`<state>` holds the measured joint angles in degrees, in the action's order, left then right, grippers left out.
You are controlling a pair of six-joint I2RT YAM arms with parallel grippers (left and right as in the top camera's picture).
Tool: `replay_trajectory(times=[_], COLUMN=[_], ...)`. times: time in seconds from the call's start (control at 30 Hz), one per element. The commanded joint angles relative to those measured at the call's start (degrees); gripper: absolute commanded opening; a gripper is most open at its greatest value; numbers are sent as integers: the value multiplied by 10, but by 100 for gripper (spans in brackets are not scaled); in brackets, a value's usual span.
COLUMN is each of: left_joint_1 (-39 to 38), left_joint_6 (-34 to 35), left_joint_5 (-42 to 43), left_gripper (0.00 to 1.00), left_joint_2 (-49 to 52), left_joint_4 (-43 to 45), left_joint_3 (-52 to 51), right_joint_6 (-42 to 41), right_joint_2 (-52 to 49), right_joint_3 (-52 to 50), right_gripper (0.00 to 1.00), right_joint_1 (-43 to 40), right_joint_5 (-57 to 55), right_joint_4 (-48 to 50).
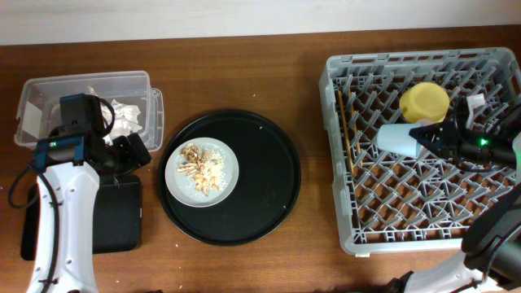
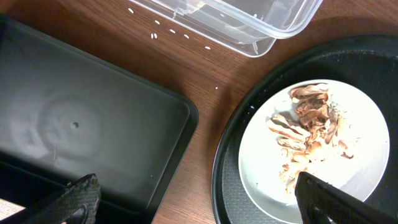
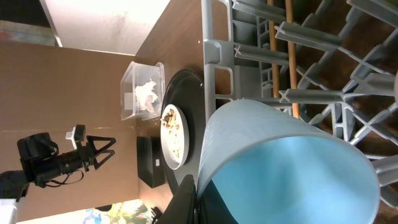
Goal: Sort waste into correct bins and load items into the dishwasher rack
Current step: 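Carry the blue cup into the rack and set it down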
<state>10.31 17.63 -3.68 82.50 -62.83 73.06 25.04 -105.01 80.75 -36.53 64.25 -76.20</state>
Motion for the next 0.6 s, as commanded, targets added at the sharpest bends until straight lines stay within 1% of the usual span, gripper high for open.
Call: replay_trajectory(times=[0.0,0.13,0.33,0.43,0.47,0.57], left_joint_1=[1,1,1,1,1,1], left_joint_6=[6,6,6,6,6,6], left_joint_5=[-5,-5,-5,-5,-5,-5], left_gripper=[99,99,99,99,99,100], left_joint_2=[-1,-1,-1,-1,-1,-1], left_joint_4=[0,0,0,0,0,0], left_joint_3=[0,0,0,0,0,0], right_joint_6=[-5,-3,-4,-8,-26,-31], right_joint_2=[-3,-3,-3,-5,-5,-6], right_joint_3=[-7,-18,-18,-18,-18,-18], right_gripper=[4,4,4,4,4,4], right_joint_1=[10,78,62,61,61,59], right_joint_5=[6,2,24,-2,3,-5], right_joint_4=[-9,2,-1,-5,-4,8])
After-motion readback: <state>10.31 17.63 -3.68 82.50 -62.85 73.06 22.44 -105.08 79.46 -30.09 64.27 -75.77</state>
